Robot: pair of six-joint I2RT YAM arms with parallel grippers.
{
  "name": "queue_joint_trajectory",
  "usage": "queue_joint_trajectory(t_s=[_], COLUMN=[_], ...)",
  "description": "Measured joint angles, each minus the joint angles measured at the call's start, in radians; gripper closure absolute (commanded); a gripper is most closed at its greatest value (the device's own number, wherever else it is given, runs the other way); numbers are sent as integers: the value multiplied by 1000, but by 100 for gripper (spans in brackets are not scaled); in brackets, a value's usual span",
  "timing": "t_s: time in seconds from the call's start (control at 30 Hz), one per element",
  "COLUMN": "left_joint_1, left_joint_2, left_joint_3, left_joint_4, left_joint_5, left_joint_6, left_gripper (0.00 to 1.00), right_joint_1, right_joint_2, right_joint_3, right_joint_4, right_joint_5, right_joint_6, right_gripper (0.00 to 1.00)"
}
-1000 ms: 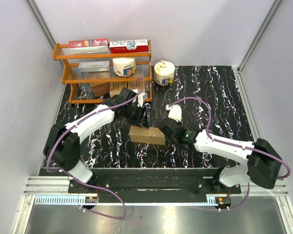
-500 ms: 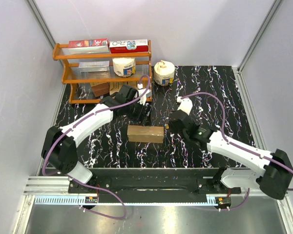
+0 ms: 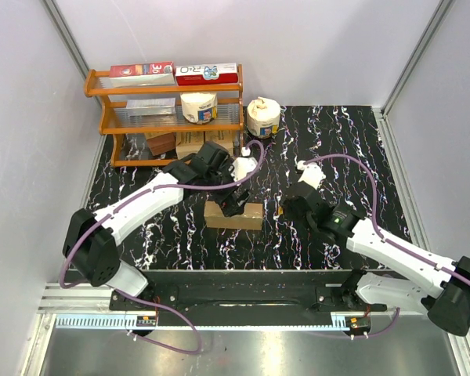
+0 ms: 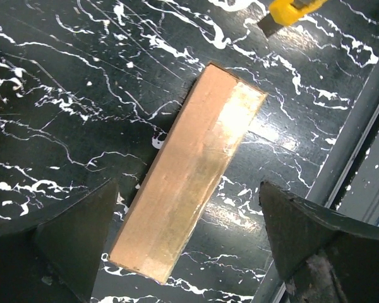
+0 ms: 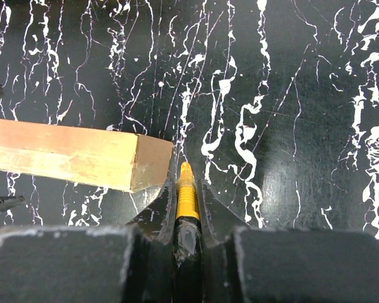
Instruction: Unpack the express box
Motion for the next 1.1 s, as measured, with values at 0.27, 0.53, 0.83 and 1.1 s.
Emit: queue_joint_trajectory(t_s=[0.27,0.53,0.83,1.1], left_joint_1=[-66,-76,-81,-89], left_joint_2=[114,205,206,162], left_joint_3=[38,50,-53,-141], left_joint_4=[-52,-34,116,257], left_joint_5=[2,-23,-127,-180], left_joint_6=[78,87,35,-44], left_gripper=[1,8,38,54], right_joint_1=[-6,-12,-19,-23], right_joint_2=[-36,-41,-65,-121], right_joint_3=[-2,-5,-10,-54], right_joint_4=[-24,-32,-37,29], right_joint_5=[0,0,-2,-54], right_joint_6=[0,0,-1,-5], right_gripper=[100,100,100,100])
